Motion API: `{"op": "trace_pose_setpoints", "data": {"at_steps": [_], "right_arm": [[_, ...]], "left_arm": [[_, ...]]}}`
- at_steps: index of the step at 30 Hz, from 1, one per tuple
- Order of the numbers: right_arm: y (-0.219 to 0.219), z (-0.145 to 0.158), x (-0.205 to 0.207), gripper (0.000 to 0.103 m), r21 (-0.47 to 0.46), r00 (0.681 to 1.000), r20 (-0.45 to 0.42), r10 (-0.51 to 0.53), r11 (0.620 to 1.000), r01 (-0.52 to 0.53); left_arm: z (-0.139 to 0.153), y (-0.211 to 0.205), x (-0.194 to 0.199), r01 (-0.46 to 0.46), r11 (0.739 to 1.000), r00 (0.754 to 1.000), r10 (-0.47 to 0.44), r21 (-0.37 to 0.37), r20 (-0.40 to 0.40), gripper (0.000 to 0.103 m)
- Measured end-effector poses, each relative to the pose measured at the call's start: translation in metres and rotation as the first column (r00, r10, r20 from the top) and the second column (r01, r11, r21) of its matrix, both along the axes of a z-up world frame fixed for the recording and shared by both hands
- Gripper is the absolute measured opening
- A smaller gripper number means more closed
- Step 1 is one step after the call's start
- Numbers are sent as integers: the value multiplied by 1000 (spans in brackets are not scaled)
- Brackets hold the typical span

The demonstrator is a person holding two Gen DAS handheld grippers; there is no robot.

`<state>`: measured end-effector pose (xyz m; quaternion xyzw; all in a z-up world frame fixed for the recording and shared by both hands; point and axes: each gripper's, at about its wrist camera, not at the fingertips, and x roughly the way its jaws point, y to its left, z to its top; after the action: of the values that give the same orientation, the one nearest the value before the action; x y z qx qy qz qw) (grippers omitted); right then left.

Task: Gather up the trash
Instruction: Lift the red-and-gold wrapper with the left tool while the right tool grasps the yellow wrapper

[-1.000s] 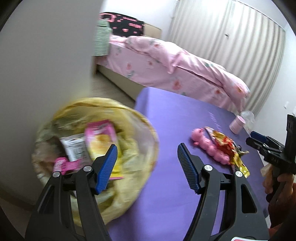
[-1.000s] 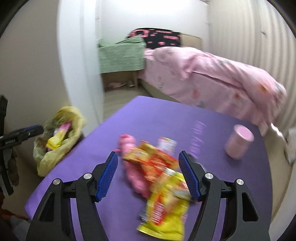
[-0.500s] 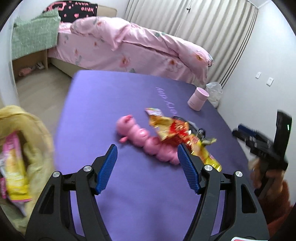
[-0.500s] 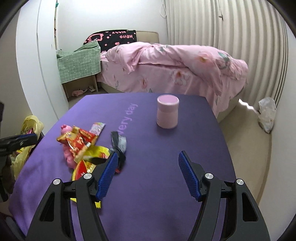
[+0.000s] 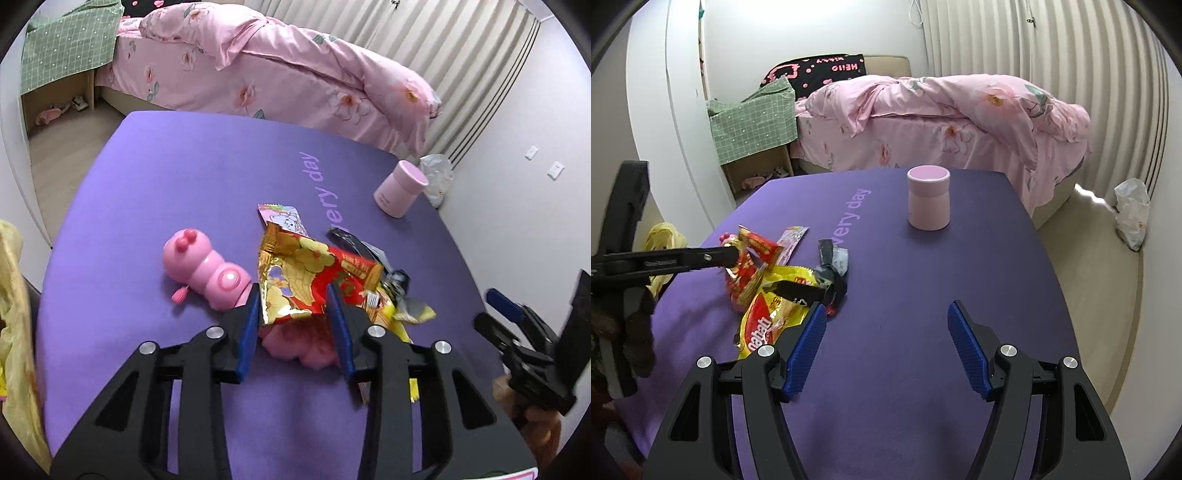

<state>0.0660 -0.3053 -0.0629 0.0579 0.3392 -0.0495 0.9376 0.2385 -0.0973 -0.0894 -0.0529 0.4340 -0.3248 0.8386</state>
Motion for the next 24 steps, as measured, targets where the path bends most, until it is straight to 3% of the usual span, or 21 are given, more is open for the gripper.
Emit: {"op": "trace_pose_setpoints", "data": {"at_steps": [2, 9, 12, 13, 15, 18, 21, 24], "right_arm": [[3, -1, 1, 64, 5, 1000, -6, 11, 1000, -11], [31, -13, 13, 64, 30, 991, -53, 121, 992, -120], [46, -23, 23, 64, 68, 979, -94, 182, 982, -176], [50, -26, 26, 64, 78, 975, -107, 196, 979, -188], [60, -33, 32, 64, 87, 966, -137, 219, 974, -209], [72, -39, 35, 64, 43, 955, -177, 239, 971, -235], [65, -41, 31, 64, -54, 965, -197, 175, 981, -189], [41, -42, 24, 64, -15, 973, -200, 110, 993, -116]], "left_arm": [[7, 15, -7, -6, 1000, 1000, 6, 2, 21, 21], [12, 60, -30, -17, 996, 999, 13, 83, 49, 21], [9, 76, -34, -40, 996, 998, 36, 82, 46, 21], [7, 80, -34, -39, 997, 999, 37, 70, 37, 23], [5, 84, -34, -35, 998, 999, 34, 46, 28, 42], [5, 81, -31, 0, 1000, 999, 0, 0, 45, 53], [5, 66, -25, 41, 999, 995, -41, 0, 94, 58], [1, 48, -16, 79, 997, 987, -81, 24, 137, 59]]}}
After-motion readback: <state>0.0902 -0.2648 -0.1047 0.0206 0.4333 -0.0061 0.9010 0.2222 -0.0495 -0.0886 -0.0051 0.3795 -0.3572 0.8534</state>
